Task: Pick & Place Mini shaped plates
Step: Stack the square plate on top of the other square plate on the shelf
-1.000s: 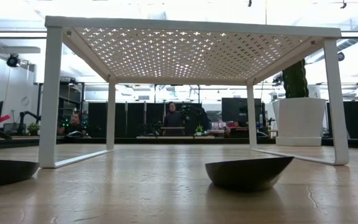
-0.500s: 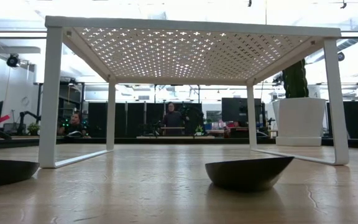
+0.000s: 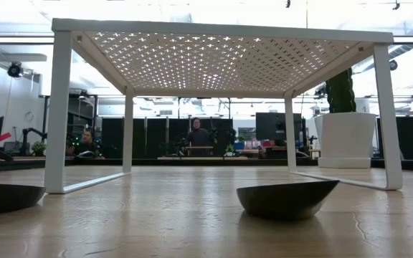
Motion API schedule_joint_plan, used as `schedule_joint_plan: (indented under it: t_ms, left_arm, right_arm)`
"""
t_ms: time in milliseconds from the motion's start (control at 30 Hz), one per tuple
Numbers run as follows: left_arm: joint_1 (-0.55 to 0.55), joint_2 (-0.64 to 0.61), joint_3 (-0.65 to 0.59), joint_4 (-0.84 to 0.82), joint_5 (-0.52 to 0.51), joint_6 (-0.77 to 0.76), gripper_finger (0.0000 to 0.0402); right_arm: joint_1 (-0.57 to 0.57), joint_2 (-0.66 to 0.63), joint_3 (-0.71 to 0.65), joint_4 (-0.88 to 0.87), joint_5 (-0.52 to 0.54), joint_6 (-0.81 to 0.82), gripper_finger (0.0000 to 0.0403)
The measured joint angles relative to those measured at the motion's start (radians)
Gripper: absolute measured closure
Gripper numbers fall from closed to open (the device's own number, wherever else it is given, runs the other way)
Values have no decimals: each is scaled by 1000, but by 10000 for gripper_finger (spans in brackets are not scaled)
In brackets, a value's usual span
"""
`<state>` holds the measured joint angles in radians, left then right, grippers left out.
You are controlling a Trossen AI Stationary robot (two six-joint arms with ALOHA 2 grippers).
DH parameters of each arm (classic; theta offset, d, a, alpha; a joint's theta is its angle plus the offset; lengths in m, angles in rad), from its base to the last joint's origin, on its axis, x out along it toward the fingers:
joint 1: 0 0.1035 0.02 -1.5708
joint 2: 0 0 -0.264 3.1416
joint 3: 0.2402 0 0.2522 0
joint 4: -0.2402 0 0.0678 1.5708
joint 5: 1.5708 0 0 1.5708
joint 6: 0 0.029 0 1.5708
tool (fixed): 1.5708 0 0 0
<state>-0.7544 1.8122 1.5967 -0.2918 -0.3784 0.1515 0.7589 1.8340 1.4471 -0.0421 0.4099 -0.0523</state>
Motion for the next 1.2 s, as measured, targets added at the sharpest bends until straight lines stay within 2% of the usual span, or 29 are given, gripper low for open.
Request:
schedule_joint_plan:
  t_ms: [733,1000,1200]
  left_arm:
    - [0,1,0,12,-13,8,395]
    - [0,1,0,20,-47,-4,335]
    - [-2,-5,0,20,-68,-48,263]
  right_arm:
    - [-6,0,0,-17,-45,-4,392]
    - [-8,0,0,-58,-30,7,394]
    - [-6,0,0,-150,101,34,394]
